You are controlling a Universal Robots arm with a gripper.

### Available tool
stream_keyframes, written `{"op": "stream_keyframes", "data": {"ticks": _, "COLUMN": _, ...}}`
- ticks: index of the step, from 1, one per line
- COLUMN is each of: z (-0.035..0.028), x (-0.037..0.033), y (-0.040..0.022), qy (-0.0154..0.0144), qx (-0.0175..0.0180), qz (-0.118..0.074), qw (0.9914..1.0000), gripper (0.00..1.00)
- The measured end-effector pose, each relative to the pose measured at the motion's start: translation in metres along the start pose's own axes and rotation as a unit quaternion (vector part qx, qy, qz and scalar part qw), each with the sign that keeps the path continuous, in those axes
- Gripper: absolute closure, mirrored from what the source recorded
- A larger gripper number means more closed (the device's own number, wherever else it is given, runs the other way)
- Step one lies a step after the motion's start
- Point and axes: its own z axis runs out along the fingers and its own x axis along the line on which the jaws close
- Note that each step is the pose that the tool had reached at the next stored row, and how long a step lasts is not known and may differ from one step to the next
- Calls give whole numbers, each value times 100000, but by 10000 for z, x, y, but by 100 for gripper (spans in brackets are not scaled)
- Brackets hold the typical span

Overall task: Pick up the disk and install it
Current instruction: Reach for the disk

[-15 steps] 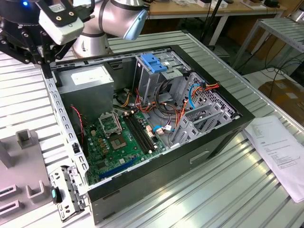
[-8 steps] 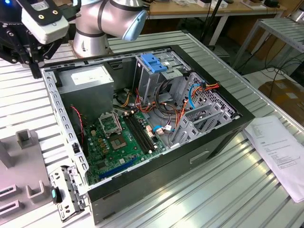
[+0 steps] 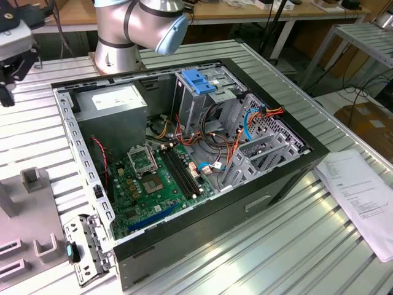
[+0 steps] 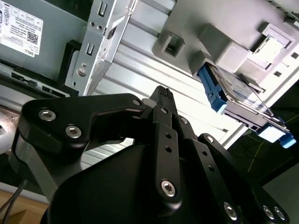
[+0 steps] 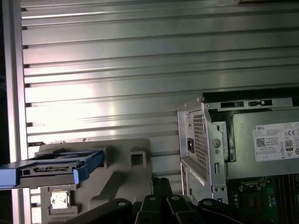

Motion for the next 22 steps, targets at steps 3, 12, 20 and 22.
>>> {"op": "stream_keyframes", "data": {"ticks": 3, "z": -1, "x": 169, "y": -11, "qy": 4, "qx": 0, "qz": -68, "qw": 100000, "gripper": 89}}
{"op": "stream_keyframes", "data": {"ticks": 12, "z": 4, "x": 275, "y": -20, "qy": 165, "qx": -72, "qz": -2983, "qw": 99955, "gripper": 89}}
{"op": "stream_keyframes", "data": {"ticks": 20, "z": 1, "x": 409, "y": -31, "qy": 950, "qx": -84, "qz": -4623, "qw": 99889, "gripper": 89}}
{"op": "stream_keyframes", "data": {"ticks": 22, "z": 0, "x": 431, "y": -32, "qy": 1594, "qx": -62, "qz": -4745, "qw": 99875, "gripper": 89}}
